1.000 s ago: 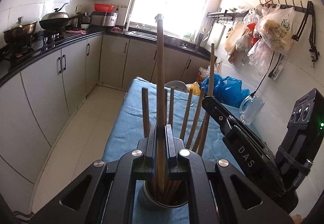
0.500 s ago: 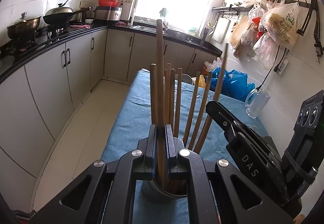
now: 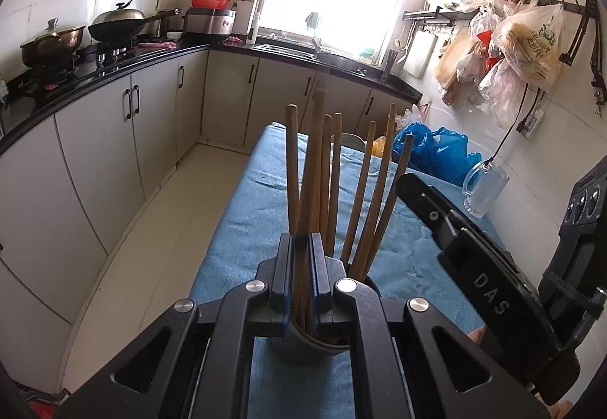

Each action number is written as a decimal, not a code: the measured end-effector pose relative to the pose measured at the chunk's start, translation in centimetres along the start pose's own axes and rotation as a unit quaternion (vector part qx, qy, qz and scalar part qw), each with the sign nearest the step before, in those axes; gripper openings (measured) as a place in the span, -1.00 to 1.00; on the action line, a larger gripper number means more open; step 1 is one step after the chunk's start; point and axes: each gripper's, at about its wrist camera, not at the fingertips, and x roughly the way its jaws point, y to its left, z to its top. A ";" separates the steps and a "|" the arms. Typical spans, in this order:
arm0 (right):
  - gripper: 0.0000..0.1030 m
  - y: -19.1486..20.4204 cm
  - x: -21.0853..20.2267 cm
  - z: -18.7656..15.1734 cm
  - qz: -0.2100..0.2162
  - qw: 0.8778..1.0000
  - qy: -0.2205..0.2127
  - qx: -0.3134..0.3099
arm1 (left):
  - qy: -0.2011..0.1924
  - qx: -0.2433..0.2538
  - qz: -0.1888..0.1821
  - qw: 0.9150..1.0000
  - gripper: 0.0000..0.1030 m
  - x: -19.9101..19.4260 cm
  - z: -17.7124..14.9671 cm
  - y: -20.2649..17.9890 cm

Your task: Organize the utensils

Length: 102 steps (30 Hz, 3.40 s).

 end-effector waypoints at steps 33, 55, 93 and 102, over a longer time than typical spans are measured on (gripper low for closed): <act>0.28 -3.7 -8.3 -3.8 -0.065 0.997 0.032 0.031 | -0.182 -0.019 0.213 0.960 0.99 -9.9 -5.7 -3.6; 0.47 -3.2 -10.9 -5.7 -0.087 0.996 0.030 -0.012 | -0.104 0.015 0.220 0.970 0.99 -8.1 -9.1 -5.6; 0.58 -1.9 -10.2 -6.7 -0.110 0.992 0.032 -0.053 | -0.063 0.001 0.211 0.975 0.99 -6.3 -9.6 -4.1; 0.58 -1.7 -9.9 -6.9 -0.109 0.992 0.035 -0.059 | -0.055 -0.010 0.206 0.977 0.99 -6.0 -9.7 -3.6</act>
